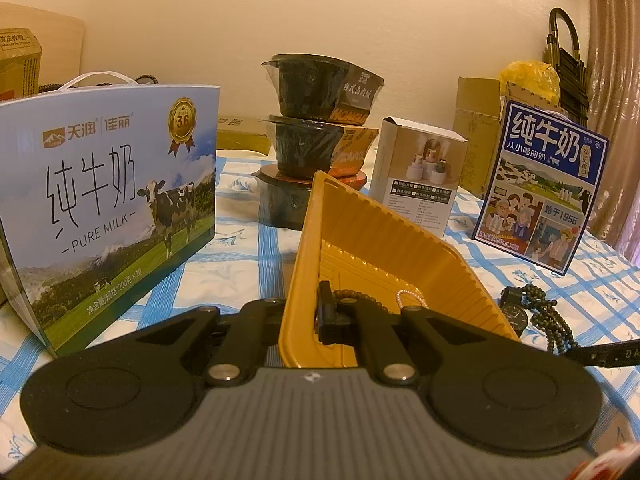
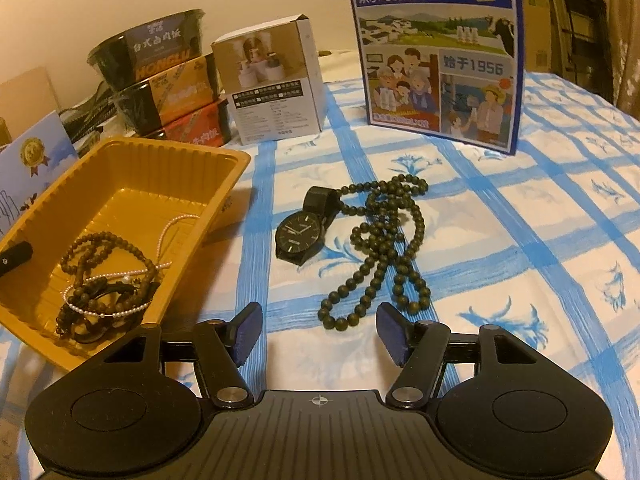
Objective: Organize jewelry
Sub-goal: 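Reach the right gripper to the black wristwatch and grasp its strap, then carry the black wristwatch into the orange tray and open the right gripper, then return the right gripper to the dark green bead strand and grasp it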
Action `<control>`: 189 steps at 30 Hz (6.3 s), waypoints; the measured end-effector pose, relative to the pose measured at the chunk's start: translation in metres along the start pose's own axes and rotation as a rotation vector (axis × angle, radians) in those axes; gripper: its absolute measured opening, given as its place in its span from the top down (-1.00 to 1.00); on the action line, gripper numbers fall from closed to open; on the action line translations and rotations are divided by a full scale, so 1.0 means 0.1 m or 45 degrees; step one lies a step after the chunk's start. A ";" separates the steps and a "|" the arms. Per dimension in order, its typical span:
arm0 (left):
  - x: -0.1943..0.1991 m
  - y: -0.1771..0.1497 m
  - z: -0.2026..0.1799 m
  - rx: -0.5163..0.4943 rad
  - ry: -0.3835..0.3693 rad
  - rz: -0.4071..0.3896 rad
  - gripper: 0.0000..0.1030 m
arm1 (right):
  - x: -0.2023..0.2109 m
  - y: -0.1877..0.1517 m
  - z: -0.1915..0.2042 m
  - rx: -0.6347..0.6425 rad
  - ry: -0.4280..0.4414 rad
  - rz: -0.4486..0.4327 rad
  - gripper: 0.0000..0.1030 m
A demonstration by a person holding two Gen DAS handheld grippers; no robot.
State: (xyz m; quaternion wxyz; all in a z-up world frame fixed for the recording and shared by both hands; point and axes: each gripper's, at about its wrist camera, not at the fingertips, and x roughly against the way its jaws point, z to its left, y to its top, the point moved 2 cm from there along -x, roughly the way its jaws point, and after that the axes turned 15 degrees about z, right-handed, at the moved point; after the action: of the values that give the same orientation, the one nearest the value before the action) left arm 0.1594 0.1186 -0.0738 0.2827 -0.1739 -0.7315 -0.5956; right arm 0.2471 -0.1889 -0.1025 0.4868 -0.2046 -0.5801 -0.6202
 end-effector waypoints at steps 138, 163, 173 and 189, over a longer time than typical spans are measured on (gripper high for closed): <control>-0.06 0.03 0.06 0.015 -0.019 0.008 0.89 | 0.04 0.41 0.53 0.125 0.276 -0.071 -0.03; -0.07 0.04 0.03 -0.016 0.013 0.009 0.89 | -0.03 0.24 -0.52 -0.018 -0.055 -0.017 -0.09; -0.06 0.04 0.03 -0.015 0.013 0.009 0.89 | -0.12 0.32 -0.52 -0.005 -0.068 -0.019 -0.09; -0.06 0.03 0.02 -0.013 0.011 0.010 0.89 | -0.22 0.34 -0.52 0.048 -0.073 -0.012 -0.09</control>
State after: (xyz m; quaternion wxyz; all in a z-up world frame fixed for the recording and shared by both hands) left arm 0.1656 0.1217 -0.0754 0.2873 -0.1755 -0.7266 -0.5989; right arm 0.3013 -0.2232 -0.1155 0.4709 -0.2102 -0.6064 -0.6053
